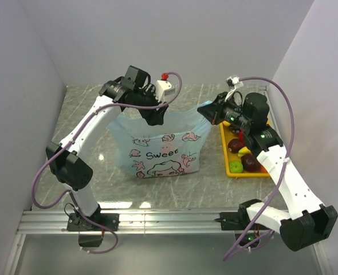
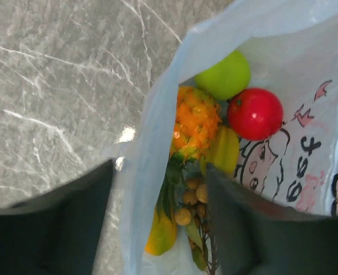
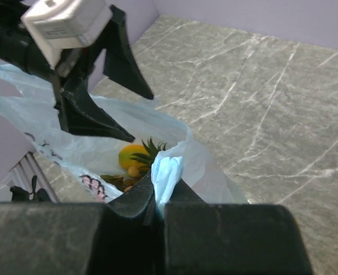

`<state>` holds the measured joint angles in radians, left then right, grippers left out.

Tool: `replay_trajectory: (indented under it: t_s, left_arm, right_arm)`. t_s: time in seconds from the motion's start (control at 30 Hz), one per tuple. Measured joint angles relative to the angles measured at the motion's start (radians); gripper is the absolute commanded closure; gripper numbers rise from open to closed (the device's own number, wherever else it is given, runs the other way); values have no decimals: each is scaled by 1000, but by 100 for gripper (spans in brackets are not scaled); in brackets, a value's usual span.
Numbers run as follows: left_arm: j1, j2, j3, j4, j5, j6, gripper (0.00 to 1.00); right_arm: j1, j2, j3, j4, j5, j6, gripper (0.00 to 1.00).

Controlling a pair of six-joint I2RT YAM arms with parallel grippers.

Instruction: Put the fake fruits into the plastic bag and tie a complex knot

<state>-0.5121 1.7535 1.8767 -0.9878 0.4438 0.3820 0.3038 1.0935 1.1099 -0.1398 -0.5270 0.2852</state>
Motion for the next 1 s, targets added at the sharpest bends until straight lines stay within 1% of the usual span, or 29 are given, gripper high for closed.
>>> replay_trajectory:
  t_s: [0.03, 0.1, 0.13, 0.17, 0.23, 0.33, 0.47, 0.63, 0.67, 0.7, 0.73, 0.77, 0.83, 0.9, 0.97, 1.0]
  left_arm:
    - [-1, 0, 1, -6, -4, 6, 62]
    - [-3, 2, 7, -30, 2, 18, 77]
    - [-5, 8, 15, -51, 11, 29, 93]
    - [-6, 19, 34, -77, 28, 35, 100]
    - [-6, 39, 65, -108, 71, 50, 100]
    - [-6, 44, 71, -147, 135, 55, 100]
    - [-6, 40, 61, -162, 199, 54, 100]
    - [6, 22, 25, -163, 233, 48, 100]
    - [10, 22, 25, -161, 235, 47, 98]
    - [13, 20, 25, -160, 237, 46, 89]
    - [16, 20, 26, -159, 236, 49, 68]
    - [19, 18, 26, -156, 235, 53, 52]
    - [23, 10, 27, -142, 221, 48, 35]
    - [21, -10, 27, -116, 198, 43, 22]
    - [15, -31, 31, -100, 184, 43, 18]
    - [10, -37, 47, -103, 182, 46, 1]
  right_arm:
    - [0, 0, -5, 0, 3, -3, 100]
    - [0, 0, -12, 6, 10, -11, 100]
    - [0, 0, -16, 12, 17, -15, 100]
    - [2, 0, -21, 18, 29, -21, 100]
    - [5, 6, -27, 34, 56, -32, 100]
    - [12, 31, -37, 76, 109, -46, 100]
    - [37, 114, -37, 151, 182, -68, 100]
    - [74, 230, -38, 222, 254, -95, 100]
    - [80, 246, -38, 229, 262, -98, 100]
    - [85, 263, -38, 238, 273, -101, 100]
    - [87, 277, -38, 246, 280, -103, 100]
    - [90, 290, -37, 253, 287, -105, 100]
    - [91, 301, -34, 253, 292, -111, 100]
    - [91, 302, -32, 252, 293, -119, 100]
    - [91, 296, -29, 253, 289, -130, 100]
    - [91, 290, -29, 252, 286, -136, 100]
